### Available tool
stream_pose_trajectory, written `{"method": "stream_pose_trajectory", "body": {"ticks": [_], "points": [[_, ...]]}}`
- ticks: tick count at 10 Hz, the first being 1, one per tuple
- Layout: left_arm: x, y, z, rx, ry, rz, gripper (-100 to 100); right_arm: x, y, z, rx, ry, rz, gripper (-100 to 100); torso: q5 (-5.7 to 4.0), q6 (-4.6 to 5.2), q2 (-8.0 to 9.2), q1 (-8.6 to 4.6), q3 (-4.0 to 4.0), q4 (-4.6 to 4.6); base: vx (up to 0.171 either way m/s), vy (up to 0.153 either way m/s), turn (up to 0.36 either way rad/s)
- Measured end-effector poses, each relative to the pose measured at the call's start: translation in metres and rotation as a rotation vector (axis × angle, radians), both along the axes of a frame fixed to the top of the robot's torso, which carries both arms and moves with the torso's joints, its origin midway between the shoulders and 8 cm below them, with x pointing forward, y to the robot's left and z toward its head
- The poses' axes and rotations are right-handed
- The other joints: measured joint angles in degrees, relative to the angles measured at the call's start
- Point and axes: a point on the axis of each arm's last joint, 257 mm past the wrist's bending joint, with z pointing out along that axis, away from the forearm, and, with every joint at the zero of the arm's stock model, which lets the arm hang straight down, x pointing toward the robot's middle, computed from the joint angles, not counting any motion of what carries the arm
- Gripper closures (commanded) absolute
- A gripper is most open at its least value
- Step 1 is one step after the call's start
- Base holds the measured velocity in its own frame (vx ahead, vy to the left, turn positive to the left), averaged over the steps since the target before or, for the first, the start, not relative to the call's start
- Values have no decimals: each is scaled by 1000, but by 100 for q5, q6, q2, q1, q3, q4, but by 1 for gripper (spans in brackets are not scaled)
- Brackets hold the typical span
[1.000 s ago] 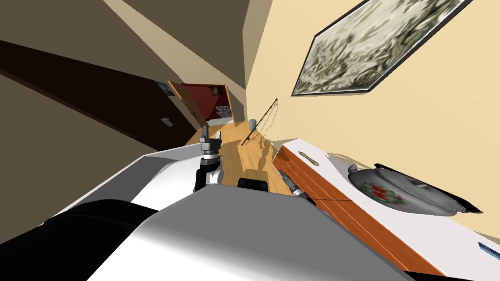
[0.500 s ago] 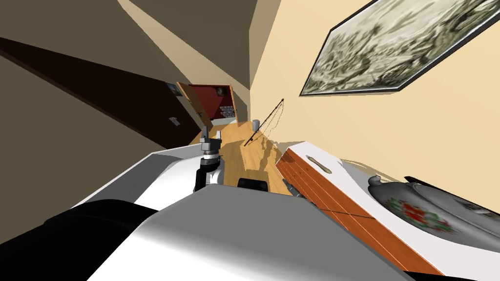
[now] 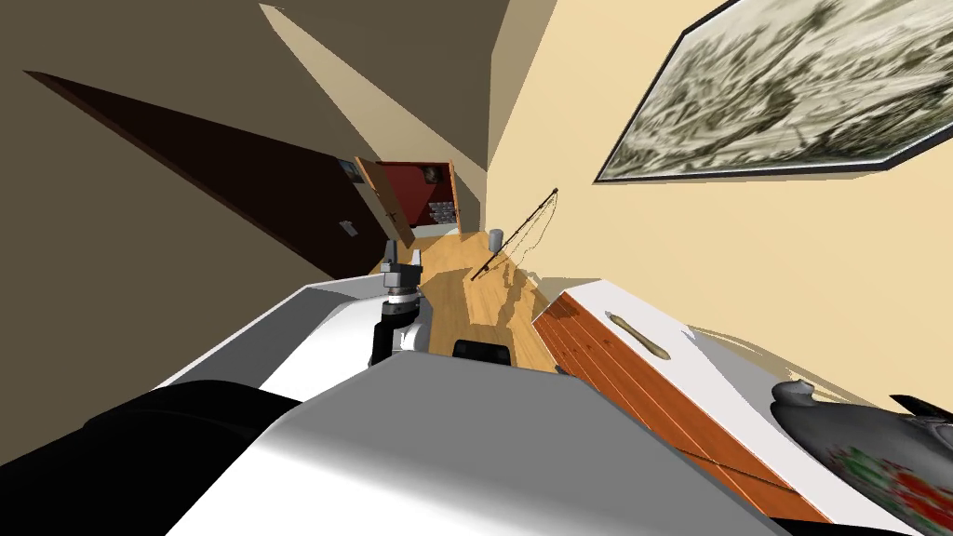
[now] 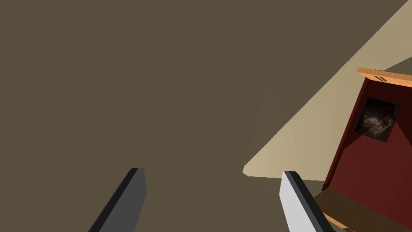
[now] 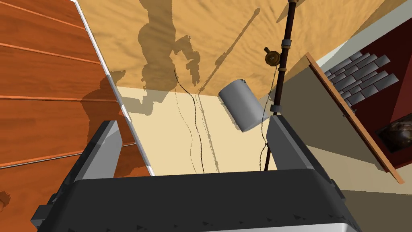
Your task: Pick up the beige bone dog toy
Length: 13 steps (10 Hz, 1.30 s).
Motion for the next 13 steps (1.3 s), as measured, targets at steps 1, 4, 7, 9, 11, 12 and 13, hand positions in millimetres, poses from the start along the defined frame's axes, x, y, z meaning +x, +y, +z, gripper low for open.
{"method": "stream_pose_trajectory", "body": {"ticks": [1,4,7,9,11,12,13], "points": [[0,0,0,0,0,0,0,-5,-7,-6,-14,15,-2,-100,-2,2,15,-6,8,3,67,-13,159],[0,0,0,0,0,0,0,-54,-64,-24,-160,140,36,-100,-3,2,-13,-8,-8,-3,131,-3,145],[0,0,0,0,0,0,0,-95,-114,-21,-291,250,80,-100,-2,-3,-8,-15,-4,-1,94,-24,106],[0,0,0,0,0,0,0,-117,-140,-21,-359,302,101,-100,-4,0,-2,-16,-1,0,84,-39,90],[0,0,0,0,0,0,0,-136,-168,-17,-424,355,127,-100,-5,-1,0,-24,1,1,83,-50,96],[0,0,0,0,0,0,0,-142,-176,-14,-448,375,138,-100,-6,1,2,-19,1,1,37,-19,3],[0,0,0,0,0,0,0,-144,-182,-13,-457,381,134,-100,-4,3,14,-10,8,3,40,-34,90]]}}
